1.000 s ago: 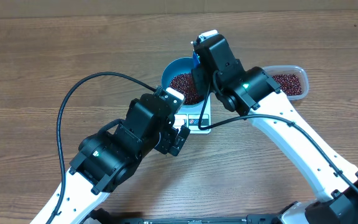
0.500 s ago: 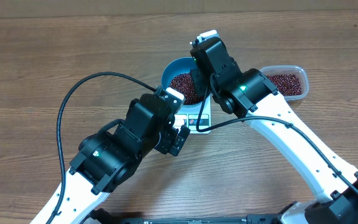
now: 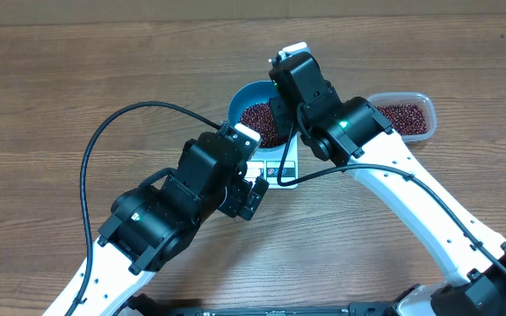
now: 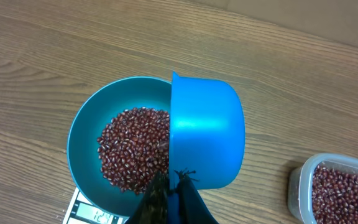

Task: Scoop item into bowl and weigh 150g on scale
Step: 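Tip the scoop to pour more beans into the teal bowl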

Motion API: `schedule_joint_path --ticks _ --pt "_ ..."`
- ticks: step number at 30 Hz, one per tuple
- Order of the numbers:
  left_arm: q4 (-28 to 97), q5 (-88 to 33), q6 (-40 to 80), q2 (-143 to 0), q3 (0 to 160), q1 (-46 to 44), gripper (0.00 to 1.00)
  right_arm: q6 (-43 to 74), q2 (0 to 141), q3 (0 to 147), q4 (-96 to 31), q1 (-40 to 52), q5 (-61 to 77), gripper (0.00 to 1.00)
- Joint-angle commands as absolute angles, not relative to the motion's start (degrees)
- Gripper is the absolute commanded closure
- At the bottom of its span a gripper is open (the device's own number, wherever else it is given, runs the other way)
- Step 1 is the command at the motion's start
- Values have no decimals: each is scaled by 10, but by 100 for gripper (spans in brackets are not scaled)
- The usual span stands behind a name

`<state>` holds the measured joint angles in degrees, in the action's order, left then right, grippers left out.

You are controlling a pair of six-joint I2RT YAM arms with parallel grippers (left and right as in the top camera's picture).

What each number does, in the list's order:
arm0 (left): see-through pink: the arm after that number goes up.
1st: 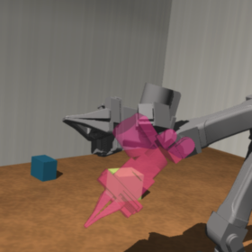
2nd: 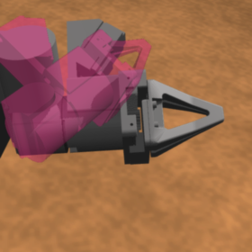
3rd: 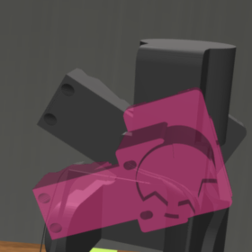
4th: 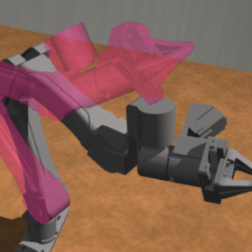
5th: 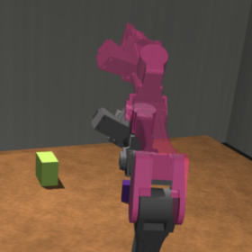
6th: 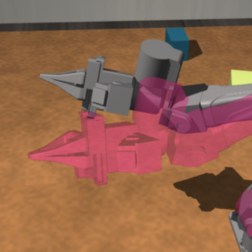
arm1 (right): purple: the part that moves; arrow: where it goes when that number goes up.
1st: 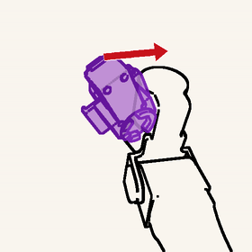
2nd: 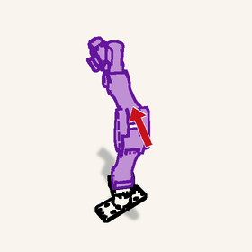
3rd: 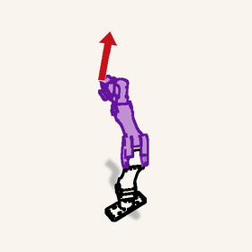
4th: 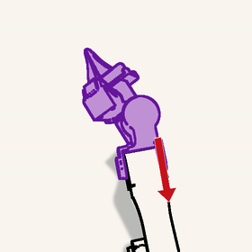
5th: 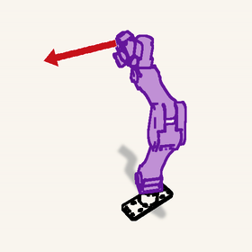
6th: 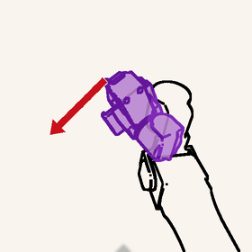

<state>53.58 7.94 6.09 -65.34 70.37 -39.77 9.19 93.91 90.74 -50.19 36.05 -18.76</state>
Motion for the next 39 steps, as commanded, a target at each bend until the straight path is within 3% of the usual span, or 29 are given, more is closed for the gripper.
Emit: schedule_joint_path --ticks 1,39 --pt "536 72 69 -656 697 -397 1 103 925 925 -498 364 -206 96" --pt "536 72 69 -656 697 -397 0 91 925 925 -500 407 -239 96"
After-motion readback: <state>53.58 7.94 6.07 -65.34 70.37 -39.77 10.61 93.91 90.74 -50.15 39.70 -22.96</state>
